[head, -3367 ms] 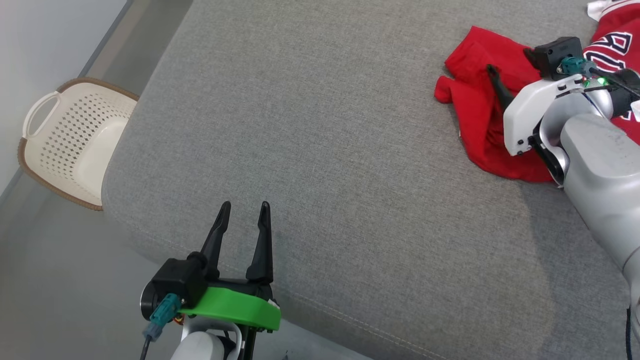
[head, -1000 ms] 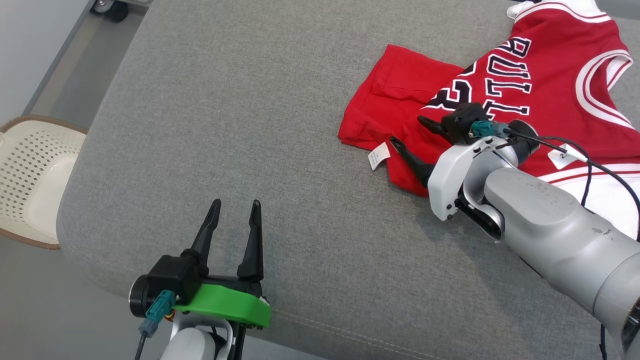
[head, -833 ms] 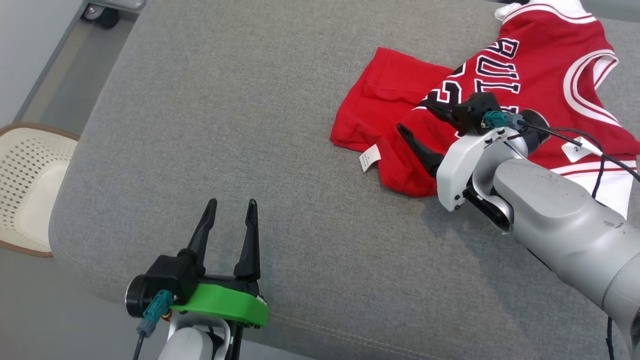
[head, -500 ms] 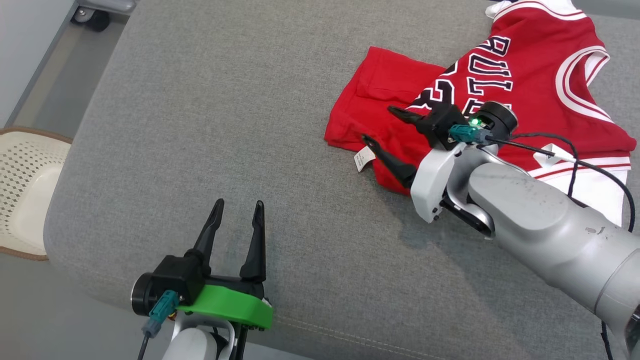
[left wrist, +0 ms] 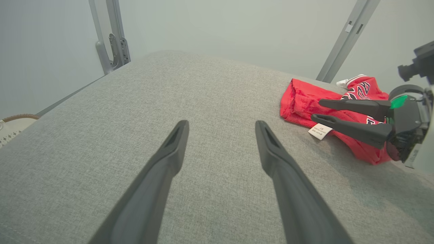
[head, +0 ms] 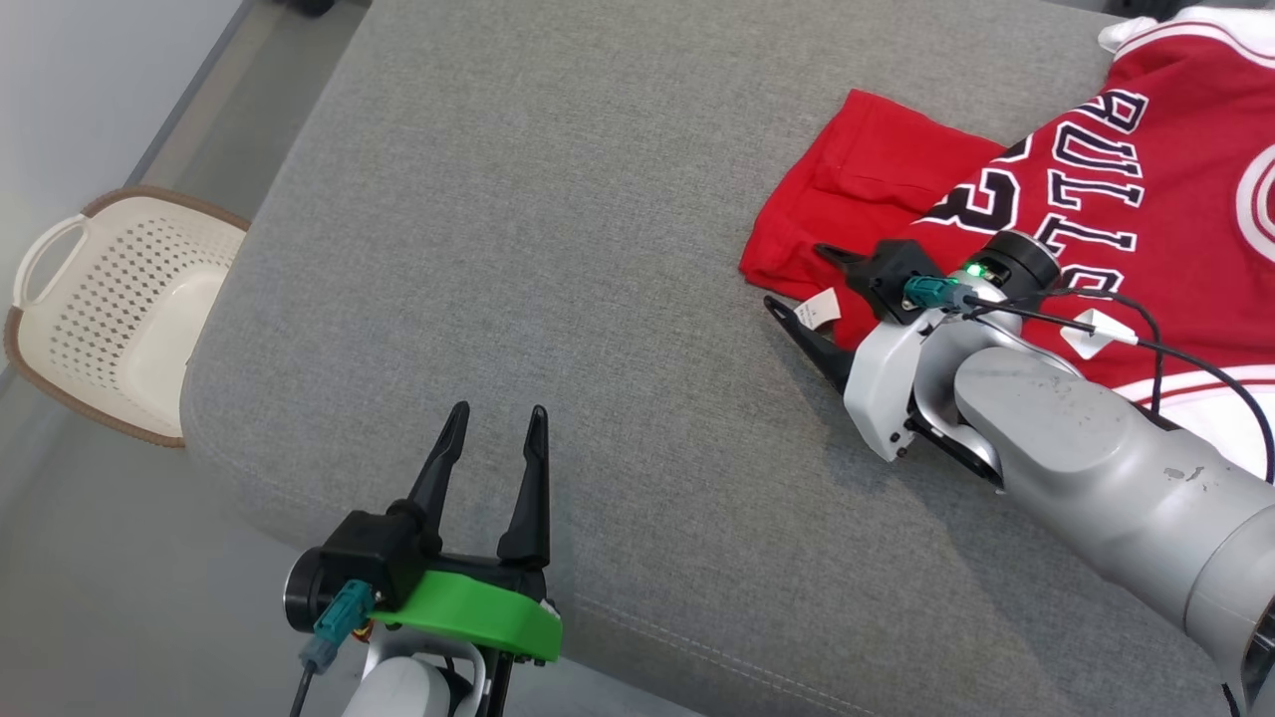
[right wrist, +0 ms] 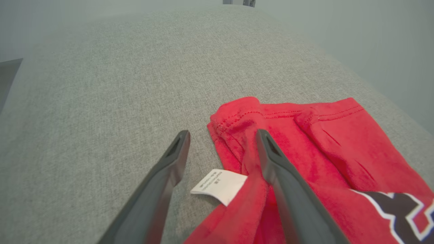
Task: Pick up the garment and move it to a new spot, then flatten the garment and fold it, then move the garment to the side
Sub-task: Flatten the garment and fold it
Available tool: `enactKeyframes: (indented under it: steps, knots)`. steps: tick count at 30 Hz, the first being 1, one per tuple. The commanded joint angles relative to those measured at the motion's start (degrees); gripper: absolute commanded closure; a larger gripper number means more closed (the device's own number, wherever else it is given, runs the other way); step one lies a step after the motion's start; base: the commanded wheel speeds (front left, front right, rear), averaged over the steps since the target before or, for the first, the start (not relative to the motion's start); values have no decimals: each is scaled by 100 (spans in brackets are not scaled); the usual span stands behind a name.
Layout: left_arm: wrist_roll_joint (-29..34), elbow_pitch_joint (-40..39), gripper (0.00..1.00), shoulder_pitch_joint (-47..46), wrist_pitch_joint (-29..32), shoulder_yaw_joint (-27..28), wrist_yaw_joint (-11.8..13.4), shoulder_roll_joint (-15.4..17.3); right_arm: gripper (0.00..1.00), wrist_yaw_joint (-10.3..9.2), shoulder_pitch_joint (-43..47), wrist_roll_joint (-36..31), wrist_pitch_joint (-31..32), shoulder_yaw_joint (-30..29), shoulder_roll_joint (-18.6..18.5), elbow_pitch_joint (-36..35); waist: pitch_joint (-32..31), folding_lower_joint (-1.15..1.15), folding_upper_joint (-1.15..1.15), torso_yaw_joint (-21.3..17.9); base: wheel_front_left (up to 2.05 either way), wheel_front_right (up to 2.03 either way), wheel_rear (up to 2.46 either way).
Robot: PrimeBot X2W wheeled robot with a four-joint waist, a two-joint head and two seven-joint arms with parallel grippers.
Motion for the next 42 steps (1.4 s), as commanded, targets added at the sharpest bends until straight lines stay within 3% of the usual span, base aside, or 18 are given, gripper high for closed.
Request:
enactKeyframes:
  steps: [1, 7, 9, 12, 14, 16, 17, 18, 26, 35, 42]
  knots:
    - [-47, -4, 0, -9, -11, -28, 22, 4, 0, -9, -51, -52, 3, 23, -25, 119, 28, 0, 57, 186, 0, 0, 0]
    - [-109, -32, 0, -2, -11, -108, 55, 3, 0, -9, -183, -266, 106, 41, 22, 587, 78, 0, 57, 341, 0, 0, 0]
    - [-122, -39, 0, 13, -11, -122, 63, 4, 13, -9, -209, -231, 96, 44, 90, 733, 86, 0, 57, 369, 0, 0, 0]
    - [-139, -43, 0, 16, -11, -142, 73, 4, 53, -9, -233, -196, 126, 46, 140, 911, 105, 0, 57, 402, 0, 0, 0]
    - [-148, -47, 0, -2, -11, -150, 73, 4, 63, -10, -303, -165, 122, 45, 145, 1075, 130, 0, 57, 421, 0, 0, 0]
    - [-145, -52, 0, -30, -11, -157, 77, 4, 84, -10, -338, -133, 116, 45, 199, 1196, 154, 0, 57, 433, 0, 0, 0]
    - [-145, -52, 0, -30, -11, -157, 77, 4, 84, -10, -338, -133, 116, 45, 199, 1196, 154, 0, 57, 433, 0, 0, 0]
    - [-148, -48, 0, -48, -11, -162, 79, 4, 100, -9, -378, -126, 104, 46, 230, 1314, 174, 0, 57, 445, 0, 0, 0]
    - [-137, -35, 0, -68, -11, -127, 108, 4, 100, -10, -492, 44, 2, -9, 300, 1339, 180, 0, 57, 414, 0, 0, 0]
    - [0, -52, 0, 63, -11, 65, 88, 4, 100, -9, -141, 43, -17, -29, 46, -194, 21, 0, 57, 83, 0, 0, 0]
    - [123, -24, 0, -61, -11, 93, 7, 4, 100, -9, 342, 103, 247, 42, 166, -980, 39, 0, 57, -114, 0, 0, 0]
